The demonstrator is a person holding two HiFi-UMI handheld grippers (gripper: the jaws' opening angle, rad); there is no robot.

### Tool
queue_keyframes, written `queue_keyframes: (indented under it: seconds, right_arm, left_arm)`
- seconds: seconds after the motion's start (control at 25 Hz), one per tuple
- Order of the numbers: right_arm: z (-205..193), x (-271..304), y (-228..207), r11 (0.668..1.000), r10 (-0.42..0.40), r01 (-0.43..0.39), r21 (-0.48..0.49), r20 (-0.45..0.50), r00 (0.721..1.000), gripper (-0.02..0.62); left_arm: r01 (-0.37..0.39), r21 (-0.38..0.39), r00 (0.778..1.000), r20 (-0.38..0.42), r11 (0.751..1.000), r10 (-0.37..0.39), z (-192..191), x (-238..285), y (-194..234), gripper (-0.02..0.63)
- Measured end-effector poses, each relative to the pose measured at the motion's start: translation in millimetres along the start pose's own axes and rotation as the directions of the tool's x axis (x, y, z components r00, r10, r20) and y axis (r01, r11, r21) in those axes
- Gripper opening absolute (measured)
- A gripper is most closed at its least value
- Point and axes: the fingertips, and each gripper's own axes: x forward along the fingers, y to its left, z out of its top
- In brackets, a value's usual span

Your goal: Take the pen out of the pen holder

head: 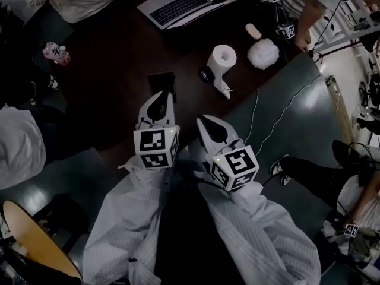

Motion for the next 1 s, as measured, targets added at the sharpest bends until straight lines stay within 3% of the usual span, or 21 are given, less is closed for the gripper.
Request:
queue_keyframes:
  seconds: [0.08,0.16,0.32,0.52,0.84,1.0]
  right_arm:
    - [-6,3,-4,1.0,-0.003,0.003,0.011,-0.015,1.0,0.002]
    - [-10,6,-7,1.0,-0.004,0.004,0.018,-0.029,1.0,0.002]
    - [-15,8,-12,1.0,-0.006,0.008,0.03,-0.053,0.999,0.002]
    - [-23,6,-20,0.998,-0.022,0.027,0.057,-0.075,0.997,0.002]
    - [-29,2,-36,0.994,-0.047,0.055,0.09,-0.092,0.995,0.002]
    - [-31,3,-37,0.994,-0.045,0.055,0.096,-0.096,0.994,0.002]
  left_arm:
    - [-0.006,0.021,1.0,-0.022,1.0,0.006,-5,14,1,0.013]
    - [-0.001,0.028,0.999,-0.053,1.0,0.003,-13,25,2,0.077]
    - [-0.037,0.047,0.994,-0.098,0.998,0.042,-28,43,6,0.124]
    - [-0.172,0.12,0.98,-0.078,0.978,0.182,-37,61,17,0.127]
    - [-0.248,0.149,0.962,-0.077,0.957,0.261,-42,72,22,0.127]
    - [-0.252,0.148,0.96,-0.087,0.956,0.266,-42,75,25,0.126]
